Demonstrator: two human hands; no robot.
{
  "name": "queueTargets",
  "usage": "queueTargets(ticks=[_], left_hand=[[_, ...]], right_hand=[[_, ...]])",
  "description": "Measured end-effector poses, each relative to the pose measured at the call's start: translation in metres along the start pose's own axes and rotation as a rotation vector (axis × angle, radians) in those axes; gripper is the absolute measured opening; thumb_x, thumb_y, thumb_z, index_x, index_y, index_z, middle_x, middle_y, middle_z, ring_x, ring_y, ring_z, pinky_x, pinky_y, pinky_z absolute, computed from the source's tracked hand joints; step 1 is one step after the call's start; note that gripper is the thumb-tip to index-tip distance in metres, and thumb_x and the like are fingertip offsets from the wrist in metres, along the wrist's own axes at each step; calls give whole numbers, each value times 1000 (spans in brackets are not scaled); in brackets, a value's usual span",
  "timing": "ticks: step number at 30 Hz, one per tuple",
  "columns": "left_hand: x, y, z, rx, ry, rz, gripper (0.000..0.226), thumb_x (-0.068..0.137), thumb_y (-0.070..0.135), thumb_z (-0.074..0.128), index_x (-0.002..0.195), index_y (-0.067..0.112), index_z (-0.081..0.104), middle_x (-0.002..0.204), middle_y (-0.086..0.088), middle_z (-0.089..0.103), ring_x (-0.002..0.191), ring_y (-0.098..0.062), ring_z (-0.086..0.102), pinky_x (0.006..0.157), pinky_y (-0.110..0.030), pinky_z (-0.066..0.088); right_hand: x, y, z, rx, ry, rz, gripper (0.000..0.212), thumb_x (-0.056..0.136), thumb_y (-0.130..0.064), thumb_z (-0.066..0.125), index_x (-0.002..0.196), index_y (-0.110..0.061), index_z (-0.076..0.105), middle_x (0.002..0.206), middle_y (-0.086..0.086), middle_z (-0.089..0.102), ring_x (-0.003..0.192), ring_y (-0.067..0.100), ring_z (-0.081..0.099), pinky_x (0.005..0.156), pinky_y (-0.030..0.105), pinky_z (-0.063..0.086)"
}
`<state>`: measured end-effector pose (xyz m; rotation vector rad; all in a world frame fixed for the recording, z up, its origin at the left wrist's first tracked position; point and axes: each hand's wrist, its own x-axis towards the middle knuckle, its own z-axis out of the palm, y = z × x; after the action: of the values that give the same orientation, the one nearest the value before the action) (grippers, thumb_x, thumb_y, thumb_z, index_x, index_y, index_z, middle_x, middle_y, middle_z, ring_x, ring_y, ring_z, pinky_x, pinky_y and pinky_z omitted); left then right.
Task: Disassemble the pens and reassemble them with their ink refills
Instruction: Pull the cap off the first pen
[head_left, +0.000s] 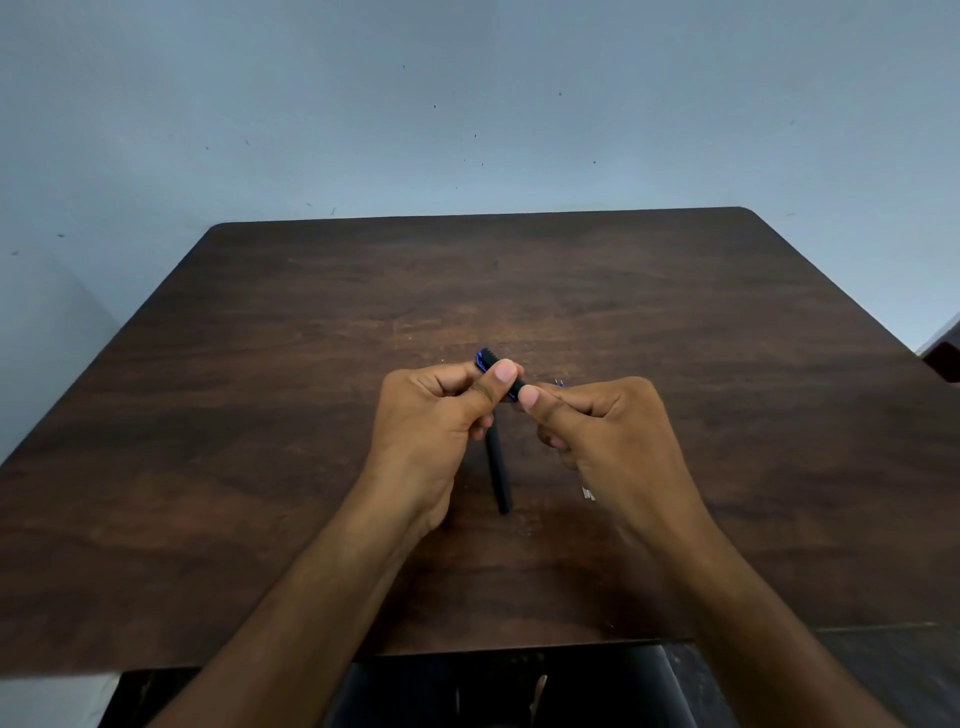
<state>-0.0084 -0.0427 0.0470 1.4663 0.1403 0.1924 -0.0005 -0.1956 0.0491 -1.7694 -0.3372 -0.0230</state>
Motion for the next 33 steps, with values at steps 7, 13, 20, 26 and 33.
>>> queueTargets(ticks=[7, 13, 20, 26, 33], left_hand=[[2, 0, -1, 8, -3, -45, 16, 84, 25, 74, 86, 10, 81, 63, 4, 69, 55, -2, 51, 52, -15, 42], [2, 2, -2, 18, -7, -45, 15, 80, 30, 76, 80, 16, 82, 56, 5, 62, 55, -3, 49, 51, -14, 41], [1, 7, -6, 46, -39, -55, 16, 82, 32, 76, 81, 17, 82, 69, -11, 57, 59, -7, 46, 56, -19, 41], [0, 7, -5, 17, -11, -85, 26, 74, 37, 78, 83, 13, 81, 82, -25, 64, 59, -4, 48, 57, -20, 43], [2, 1, -5, -93, 17, -158, 34, 63, 36, 86, 83, 9, 80, 72, -4, 68, 54, -5, 47, 52, -18, 43]], right_hand=[[2, -2, -1, -132, 16, -11, 40, 96, -28, 67, 64, -5, 73, 42, -6, 40, 40, 9, 35, 58, 47, 57], [5, -4, -2, -174, 18, -27, 47, 96, -27, 68, 49, -25, 67, 43, -2, 41, 42, 12, 34, 46, 37, 43], [5, 1, -6, -102, -28, 12, 38, 96, -28, 66, 83, 6, 76, 41, -6, 39, 39, 9, 31, 45, 7, 38], [7, 3, -1, -155, 15, 9, 52, 91, -47, 66, 83, 3, 77, 44, 3, 38, 42, 11, 31, 45, 18, 34], [6, 5, -2, -137, 39, 67, 58, 86, -55, 69, 77, 2, 76, 37, -8, 38, 37, 5, 29, 43, 20, 33]])
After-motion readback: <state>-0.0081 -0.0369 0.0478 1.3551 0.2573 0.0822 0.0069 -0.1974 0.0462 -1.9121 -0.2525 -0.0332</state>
